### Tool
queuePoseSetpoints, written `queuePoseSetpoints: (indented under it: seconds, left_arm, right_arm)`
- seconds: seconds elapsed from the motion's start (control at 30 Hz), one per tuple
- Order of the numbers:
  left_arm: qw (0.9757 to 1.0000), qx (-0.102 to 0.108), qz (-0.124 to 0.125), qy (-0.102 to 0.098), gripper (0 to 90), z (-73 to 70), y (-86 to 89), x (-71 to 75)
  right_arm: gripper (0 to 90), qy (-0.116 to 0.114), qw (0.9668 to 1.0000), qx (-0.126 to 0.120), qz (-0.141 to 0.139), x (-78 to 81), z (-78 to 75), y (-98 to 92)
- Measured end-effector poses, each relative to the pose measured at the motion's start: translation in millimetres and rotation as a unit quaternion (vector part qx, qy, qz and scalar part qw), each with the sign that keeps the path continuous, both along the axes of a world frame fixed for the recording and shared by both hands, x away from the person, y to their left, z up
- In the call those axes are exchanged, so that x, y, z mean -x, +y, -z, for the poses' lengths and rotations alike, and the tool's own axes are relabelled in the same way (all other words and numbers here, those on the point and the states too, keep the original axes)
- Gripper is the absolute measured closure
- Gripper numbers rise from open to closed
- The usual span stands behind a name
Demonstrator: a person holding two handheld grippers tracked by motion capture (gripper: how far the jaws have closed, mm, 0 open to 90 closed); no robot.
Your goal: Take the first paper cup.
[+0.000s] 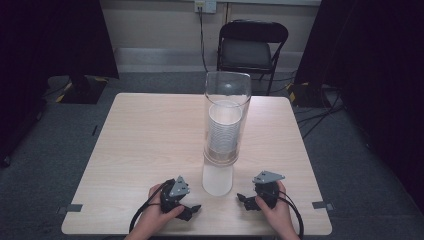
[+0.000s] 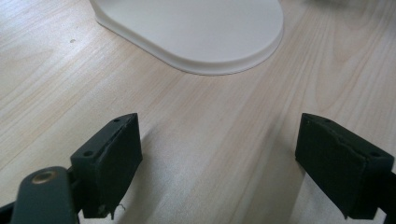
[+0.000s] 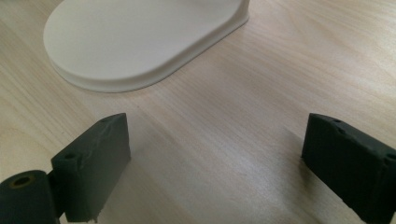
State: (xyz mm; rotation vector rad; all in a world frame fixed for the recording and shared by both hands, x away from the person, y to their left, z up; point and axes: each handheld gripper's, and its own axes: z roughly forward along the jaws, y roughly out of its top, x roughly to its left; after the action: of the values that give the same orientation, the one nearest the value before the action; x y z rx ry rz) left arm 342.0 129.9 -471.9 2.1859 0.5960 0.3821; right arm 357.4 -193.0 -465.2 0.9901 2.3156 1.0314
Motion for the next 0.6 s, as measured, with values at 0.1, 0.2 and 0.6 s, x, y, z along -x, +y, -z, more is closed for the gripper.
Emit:
queuePoseSetpoints:
  seconds: [0.1, 0.2, 0.6]
  left_arm:
    - [1.0000, 0.000, 0.000, 0.000, 14.1, 0.1, 0.0, 0.0]
    - [1.0000, 0.001, 0.000, 0.000, 14.0, 0.1, -0.1, 0.0]
    - [1.0000, -0.004, 0.002, -0.001, 13.9, -0.3, 0.2, -0.3]
  right_arm:
    - [7.2, 0.000, 1.0000, 0.000, -0.001, -0.1, 0.0, -0.2]
    - [7.2, 0.000, 1.0000, 0.001, -0.001, 0.0, -0.1, -0.3]
    - [7.5, -0.001, 1.0000, 0.000, 0.006, 2.7, 0.2, 0.1]
